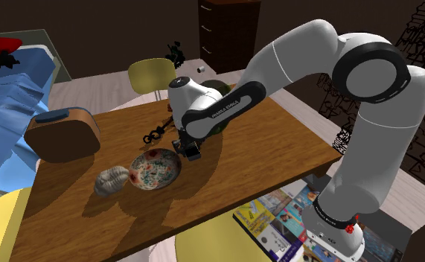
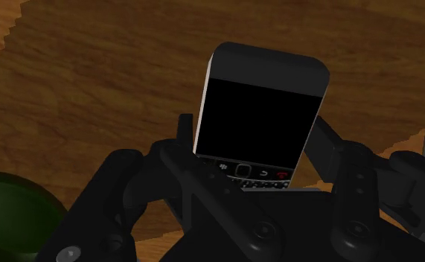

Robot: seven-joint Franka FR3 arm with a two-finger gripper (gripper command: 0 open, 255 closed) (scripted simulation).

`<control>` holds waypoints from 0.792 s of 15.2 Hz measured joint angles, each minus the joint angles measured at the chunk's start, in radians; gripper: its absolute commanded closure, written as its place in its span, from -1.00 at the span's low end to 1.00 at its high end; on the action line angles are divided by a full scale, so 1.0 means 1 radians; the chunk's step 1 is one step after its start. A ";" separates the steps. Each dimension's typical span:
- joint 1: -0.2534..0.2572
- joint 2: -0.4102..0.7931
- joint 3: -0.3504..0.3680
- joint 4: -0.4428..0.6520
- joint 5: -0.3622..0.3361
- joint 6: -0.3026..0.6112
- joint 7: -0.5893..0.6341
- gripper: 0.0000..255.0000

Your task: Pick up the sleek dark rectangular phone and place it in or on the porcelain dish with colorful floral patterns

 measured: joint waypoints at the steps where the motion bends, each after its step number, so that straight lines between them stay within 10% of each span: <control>1: 0.000 0.000 0.000 0.000 0.000 0.000 0.000 1.00; 12: -0.003 -0.028 0.005 0.018 0.018 -0.045 -0.013 1.00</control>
